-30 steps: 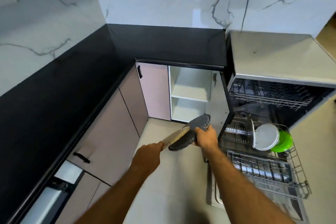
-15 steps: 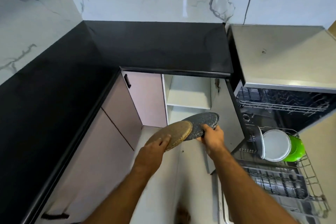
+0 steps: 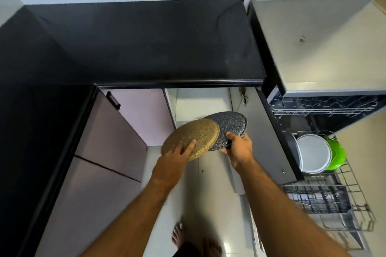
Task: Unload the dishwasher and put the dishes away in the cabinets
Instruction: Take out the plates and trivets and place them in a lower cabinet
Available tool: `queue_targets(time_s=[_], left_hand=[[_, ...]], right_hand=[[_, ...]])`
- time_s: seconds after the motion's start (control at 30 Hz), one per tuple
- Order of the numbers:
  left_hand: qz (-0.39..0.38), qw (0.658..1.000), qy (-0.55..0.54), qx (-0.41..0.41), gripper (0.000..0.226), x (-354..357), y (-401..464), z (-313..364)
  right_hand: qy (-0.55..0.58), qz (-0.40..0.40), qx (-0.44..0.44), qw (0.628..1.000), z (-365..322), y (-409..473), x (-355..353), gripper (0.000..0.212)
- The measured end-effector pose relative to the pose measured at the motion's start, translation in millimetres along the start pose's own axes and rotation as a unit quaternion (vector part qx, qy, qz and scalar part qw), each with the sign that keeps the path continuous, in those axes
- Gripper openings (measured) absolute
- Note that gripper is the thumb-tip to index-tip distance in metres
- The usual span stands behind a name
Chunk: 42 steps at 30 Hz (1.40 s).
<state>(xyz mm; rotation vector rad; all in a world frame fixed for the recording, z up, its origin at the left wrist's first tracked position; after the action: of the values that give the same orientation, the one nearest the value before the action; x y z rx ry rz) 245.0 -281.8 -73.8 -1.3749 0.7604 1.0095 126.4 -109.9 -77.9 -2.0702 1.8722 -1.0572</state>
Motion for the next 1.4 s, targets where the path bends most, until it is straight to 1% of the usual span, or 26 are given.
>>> queue_targets(time_s=[0.1,0.2,0.23,0.33,0.47,0.57,0.63,0.7,0.77,0.87,0.9,0.97,1.0,1.07,1.17,1.2,1.23,1.27,1.3,1.33,1.4], left_hand=[[-0.018,1.0,0.001,0.005,0.088,19,29,-7],[-0.053,0.998,0.008,0.024,0.096,39,69,-16],[-0.044,0.999,0.016,0.026,0.098,46,85,-21],[-0.019,0.999,0.036,0.034,0.092,58,127,-34],[0.028,0.998,0.052,0.009,0.093,74,191,-44],[0.055,0.997,0.058,0.013,0.076,87,227,-41],[0.061,0.997,0.053,0.009,0.076,93,248,-44],[0.079,0.996,0.051,0.01,0.078,104,273,-51],[0.116,0.991,0.062,0.02,0.083,115,295,-60],[0.121,0.99,0.072,0.026,0.11,137,330,-76],[0.121,0.989,0.082,0.028,0.108,143,341,-79],[0.152,0.983,0.097,0.042,0.08,151,361,-84],[0.169,0.981,0.085,0.046,0.067,153,372,-89],[0.21,0.975,0.061,0.046,0.06,148,395,-100],[0.236,0.971,0.024,0.038,0.064,134,431,-115],[0.235,0.972,0.001,0.025,0.065,130,442,-120],[0.228,0.973,-0.022,0.008,0.065,127,454,-124],[0.223,0.974,-0.048,-0.002,0.064,126,465,-127],[0.23,0.97,-0.079,-0.003,0.065,126,473,-130],[0.243,0.964,-0.104,-0.002,0.067,125,481,-131],[0.274,0.952,-0.134,0.001,0.071,123,493,-133]], right_hand=[[0.016,0.012,0.0,1.0,16,28,-2,0.028],[0.05,0.01,0.003,0.999,34,64,-4,0.034],[0.062,0.008,0.002,0.998,39,80,-4,0.037],[0.093,-0.006,0.0,0.996,51,127,-3,0.044],[0.106,-0.031,0.003,0.994,68,187,-5,0.046],[0.118,-0.047,-0.009,0.992,79,226,-7,0.049],[0.127,-0.055,-0.018,0.99,84,246,-4,0.05],[0.141,-0.05,-0.022,0.989,92,271,-5,0.049],[0.151,-0.037,-0.027,0.987,99,295,-11,0.046],[0.151,-0.019,-0.035,0.988,110,327,-24,0.046],[0.152,-0.015,-0.037,0.988,113,338,-27,0.048],[0.15,-0.009,-0.042,0.988,114,358,-32,0.048],[0.142,-0.002,-0.046,0.989,114,368,-32,0.042],[0.085,0.022,-0.051,0.995,113,389,-28,0.029],[-0.029,0.065,-0.072,0.995,106,423,-20,0.022],[-0.066,0.082,-0.082,0.991,102,433,-17,0.027],[-0.115,0.105,-0.097,0.983,96,443,-15,0.039],[-0.176,0.126,-0.114,0.97,89,450,-13,0.053],[-0.241,0.137,-0.135,0.951,83,454,-10,0.062],[-0.306,0.14,-0.153,0.929,75,456,-5,0.062],[-0.424,0.129,-0.169,0.88,64,460,2,0.051]])
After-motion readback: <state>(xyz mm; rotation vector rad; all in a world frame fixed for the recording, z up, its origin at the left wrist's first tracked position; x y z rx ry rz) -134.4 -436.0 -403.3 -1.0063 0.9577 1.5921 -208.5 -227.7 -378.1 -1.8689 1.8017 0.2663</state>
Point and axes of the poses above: each hand's wrist, its own y-axis towards the middle knuckle, its own x-axis out of the palm, z = x × y, the point moved 4 cm from there along y, towards the middle knuckle, and after that the axes turned 11 degrees about -z, right-handed, at the moved point
